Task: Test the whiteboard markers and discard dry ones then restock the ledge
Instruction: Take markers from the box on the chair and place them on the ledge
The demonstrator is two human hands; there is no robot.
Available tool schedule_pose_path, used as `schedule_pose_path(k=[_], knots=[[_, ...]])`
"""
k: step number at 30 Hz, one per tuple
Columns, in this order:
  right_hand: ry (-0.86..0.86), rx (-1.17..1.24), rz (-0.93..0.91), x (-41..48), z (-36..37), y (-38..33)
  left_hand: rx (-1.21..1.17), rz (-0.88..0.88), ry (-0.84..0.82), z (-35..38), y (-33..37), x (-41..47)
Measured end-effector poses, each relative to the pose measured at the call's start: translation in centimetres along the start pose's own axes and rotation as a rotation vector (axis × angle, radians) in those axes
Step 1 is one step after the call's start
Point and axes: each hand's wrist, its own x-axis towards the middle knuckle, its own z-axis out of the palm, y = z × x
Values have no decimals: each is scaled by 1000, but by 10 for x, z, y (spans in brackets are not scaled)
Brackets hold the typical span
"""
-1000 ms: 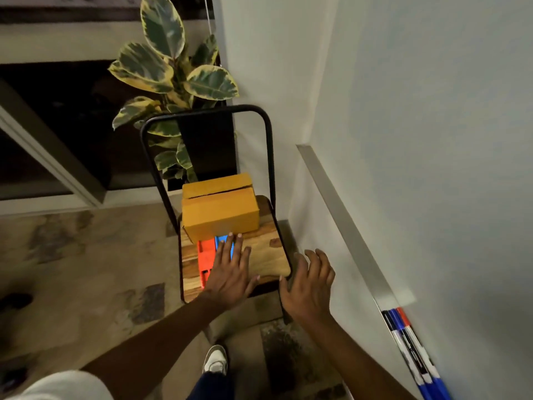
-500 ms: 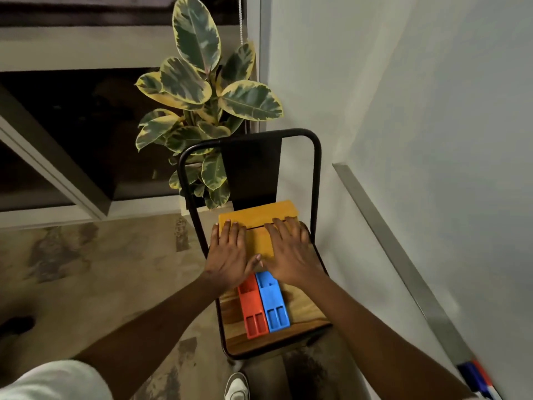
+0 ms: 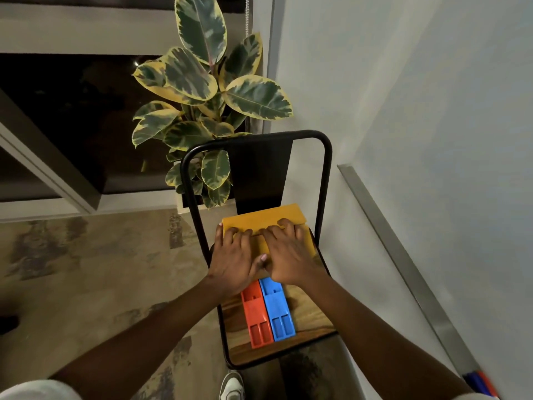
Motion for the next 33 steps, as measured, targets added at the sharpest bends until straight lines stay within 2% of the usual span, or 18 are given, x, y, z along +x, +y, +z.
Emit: schedule_pose_path(k=[3,7,9,12,20,26,33], knots=[[78,10,10,-10,-10,-2,-68,-1,87,-11,4,-3],[191,72,30,-43,-16,-8,-236,119,222,-26,4,-4],[229,98,39,-65,-10,-13,-392,148,154,-34,0,1],[219,116,68,-96,5,-23,-573,136,-36,-39,-6,5],[22,92,116,-112,32,-29,-143,473,-236,-7,9,7],[35,116,87,-92,22,-26,181,476,-358,5,9,11],[80,109,91,-65,0,-23,232,489,-260,-7,-3,6]])
